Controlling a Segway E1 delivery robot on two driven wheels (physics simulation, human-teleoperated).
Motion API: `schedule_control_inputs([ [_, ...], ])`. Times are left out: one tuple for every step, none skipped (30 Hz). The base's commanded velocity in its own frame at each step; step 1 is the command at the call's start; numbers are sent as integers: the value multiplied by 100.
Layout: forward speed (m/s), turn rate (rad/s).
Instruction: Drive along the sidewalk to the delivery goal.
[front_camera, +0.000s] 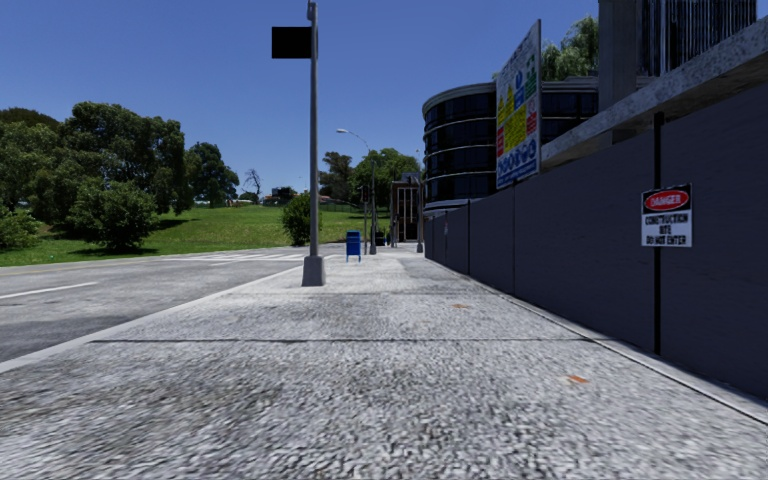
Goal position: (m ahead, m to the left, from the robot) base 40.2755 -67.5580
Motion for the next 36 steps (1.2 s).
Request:
schedule_control_inputs([
  [200, 0],
  [200, 0],
  [200, 0],
  [200, 0],
  [200, 0],
  [200, 0],
  [200, 0],
  [200, 0],
  [200, 0],
  [200, 0],
  [200, 0],
  [200, 0],
  [200, 0],
  [200, 0],
  [200, 0],
  [200, 0],
  [200, 0],
  [200, 0],
  [200, 0],
  [200, 0],
  [200, 0],
  [200, 0],
  [200, 0],
  [200, 0],
  [200, 0],
  [199, 0],
  [197, 0],
  [197, 0],
  [200, 0],
  [200, 0],
  [200, 0],
  [200, 0],
  [200, 0],
  [200, 0],
  [200, 0],
  [200, 0],
])
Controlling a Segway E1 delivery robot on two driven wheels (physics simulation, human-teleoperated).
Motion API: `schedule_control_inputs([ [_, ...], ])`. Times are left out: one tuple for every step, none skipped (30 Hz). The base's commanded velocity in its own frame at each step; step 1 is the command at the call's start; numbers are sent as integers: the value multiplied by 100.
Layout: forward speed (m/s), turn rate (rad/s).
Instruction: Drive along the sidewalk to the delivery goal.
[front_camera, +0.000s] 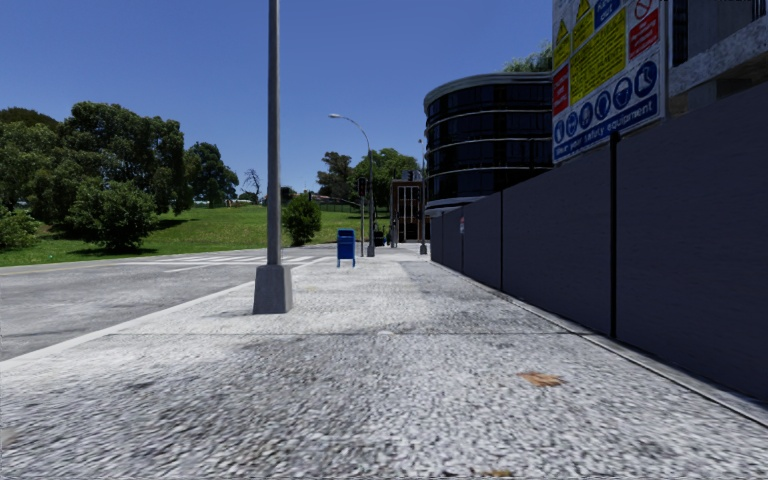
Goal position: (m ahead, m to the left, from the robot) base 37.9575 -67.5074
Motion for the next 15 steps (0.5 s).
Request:
schedule_control_inputs([
  [200, 0],
  [200, 0],
  [200, 0],
  [200, 0],
  [200, 0],
  [200, 0],
  [200, 0],
  [200, 0],
  [200, 0],
  [200, 0],
  [200, 0],
  [200, 0],
  [200, 0],
  [200, 0],
  [200, 0],
])
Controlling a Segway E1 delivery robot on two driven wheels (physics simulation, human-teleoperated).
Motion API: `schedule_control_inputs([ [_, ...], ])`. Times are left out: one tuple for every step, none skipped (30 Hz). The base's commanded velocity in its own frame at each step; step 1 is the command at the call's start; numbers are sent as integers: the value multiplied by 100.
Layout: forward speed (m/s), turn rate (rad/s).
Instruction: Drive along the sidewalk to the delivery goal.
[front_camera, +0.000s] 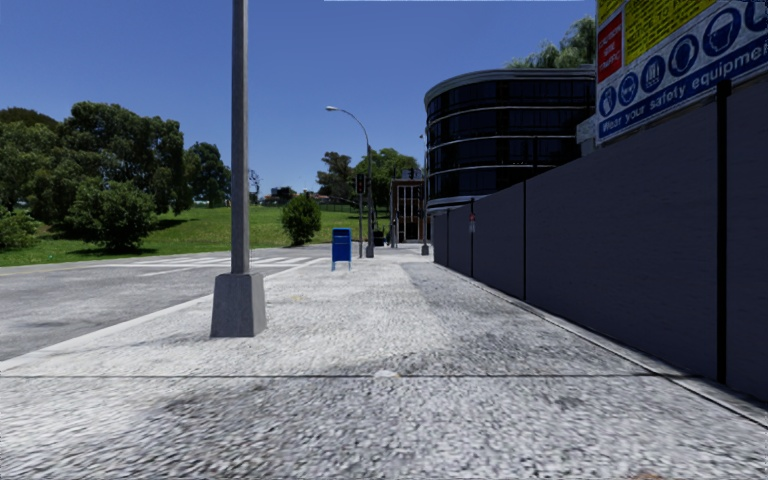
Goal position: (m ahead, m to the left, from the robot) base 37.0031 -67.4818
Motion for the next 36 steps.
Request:
schedule_control_inputs([
  [200, 0],
  [200, 0],
  [200, 0],
  [200, 0],
  [200, 0],
  [200, 0],
  [200, 0],
  [200, 0],
  [200, 0],
  [200, 0],
  [200, 0],
  [200, 0],
  [200, 0],
  [200, 0],
  [200, 0],
  [200, 0],
  [200, 0],
  [200, 0],
  [200, 0],
  [200, 0],
  [200, 0],
  [200, 0],
  [200, 0],
  [200, 0],
  [200, 0],
  [200, 0],
  [200, 0],
  [200, 0],
  [200, 0],
  [200, 0],
  [200, 0],
  [200, 0],
  [200, 0],
  [200, 0],
  [200, 0],
  [200, 0],
])
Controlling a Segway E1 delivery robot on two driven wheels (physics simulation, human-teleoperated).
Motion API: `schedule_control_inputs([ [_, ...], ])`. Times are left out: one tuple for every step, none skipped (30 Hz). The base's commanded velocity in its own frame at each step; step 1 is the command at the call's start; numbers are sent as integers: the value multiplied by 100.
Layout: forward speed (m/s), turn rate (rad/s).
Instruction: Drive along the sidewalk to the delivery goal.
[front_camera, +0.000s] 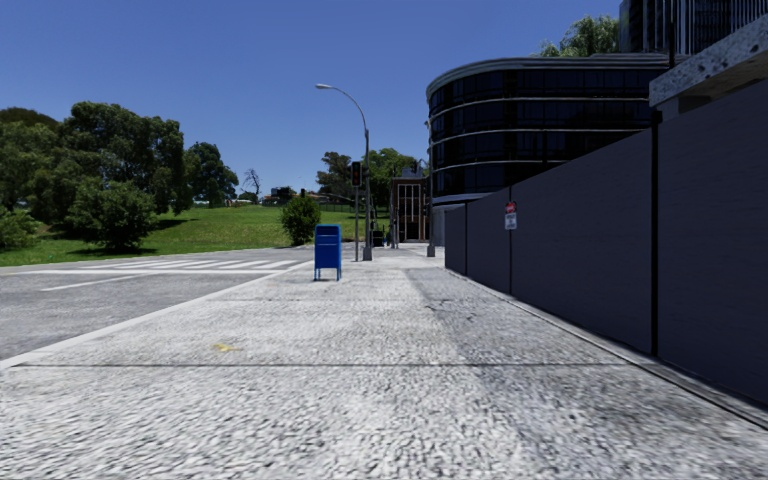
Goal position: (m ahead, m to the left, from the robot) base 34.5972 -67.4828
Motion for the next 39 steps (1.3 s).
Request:
schedule_control_inputs([
  [200, 0],
  [200, 0],
  [200, 0],
  [200, 0],
  [200, 0],
  [200, 0],
  [200, 0],
  [200, 0],
  [200, 0],
  [200, 0],
  [200, 0],
  [200, 0],
  [200, 0],
  [200, 0],
  [200, 0],
  [200, 0],
  [200, 0],
  [200, 0],
  [200, 0],
  [200, 0],
  [200, 0],
  [200, 0],
  [200, 0],
  [200, 0],
  [200, 0],
  [200, 0],
  [200, 0],
  [200, 0],
  [200, 0],
  [200, 0],
  [200, 0],
  [200, 0],
  [200, 0],
  [200, 0],
  [200, 0],
  [200, 0],
  [200, 0],
  [200, 0],
  [200, 0],
])
